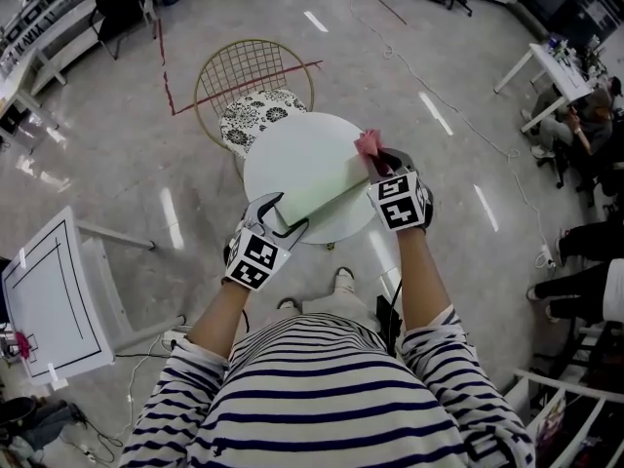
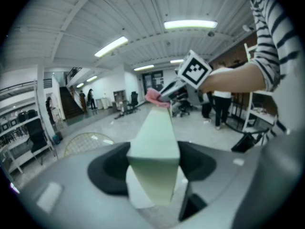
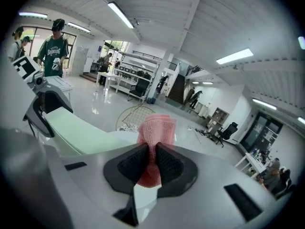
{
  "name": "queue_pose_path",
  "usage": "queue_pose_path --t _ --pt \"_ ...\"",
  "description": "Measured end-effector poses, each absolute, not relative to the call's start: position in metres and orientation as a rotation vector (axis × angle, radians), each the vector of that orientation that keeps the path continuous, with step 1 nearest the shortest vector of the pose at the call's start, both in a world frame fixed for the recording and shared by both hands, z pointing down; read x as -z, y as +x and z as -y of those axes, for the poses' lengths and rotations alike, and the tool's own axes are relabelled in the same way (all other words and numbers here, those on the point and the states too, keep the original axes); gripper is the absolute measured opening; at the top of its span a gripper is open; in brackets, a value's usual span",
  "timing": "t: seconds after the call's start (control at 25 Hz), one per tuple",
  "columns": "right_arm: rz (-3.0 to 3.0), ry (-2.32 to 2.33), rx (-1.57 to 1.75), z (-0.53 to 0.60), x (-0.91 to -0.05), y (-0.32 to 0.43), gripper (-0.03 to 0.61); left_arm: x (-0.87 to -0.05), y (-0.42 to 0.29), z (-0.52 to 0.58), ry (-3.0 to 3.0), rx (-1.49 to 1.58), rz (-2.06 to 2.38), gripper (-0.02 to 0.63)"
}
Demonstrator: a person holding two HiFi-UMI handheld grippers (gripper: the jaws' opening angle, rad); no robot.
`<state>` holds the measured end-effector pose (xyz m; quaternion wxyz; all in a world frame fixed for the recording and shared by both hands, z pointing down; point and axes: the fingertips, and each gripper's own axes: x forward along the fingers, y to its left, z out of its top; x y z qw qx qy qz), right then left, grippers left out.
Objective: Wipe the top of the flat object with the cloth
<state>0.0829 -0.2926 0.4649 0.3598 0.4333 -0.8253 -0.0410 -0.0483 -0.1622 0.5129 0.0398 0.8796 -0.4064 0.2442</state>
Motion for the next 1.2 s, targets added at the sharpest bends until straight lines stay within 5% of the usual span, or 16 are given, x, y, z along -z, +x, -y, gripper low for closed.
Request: queue_pose_path --t 0.44,1.2 --pt "2.150 1.535 -0.168 0.267 -0.478 0.160 0.049 -0.512 -0.049 0.164 2.685 -0.747 1.252 0.307" --pt "2.505 1.440 -0.599 0.239 -0.527 0.081 0.049 -0.512 -0.052 0.168 2.687 -0.733 1.215 0.301"
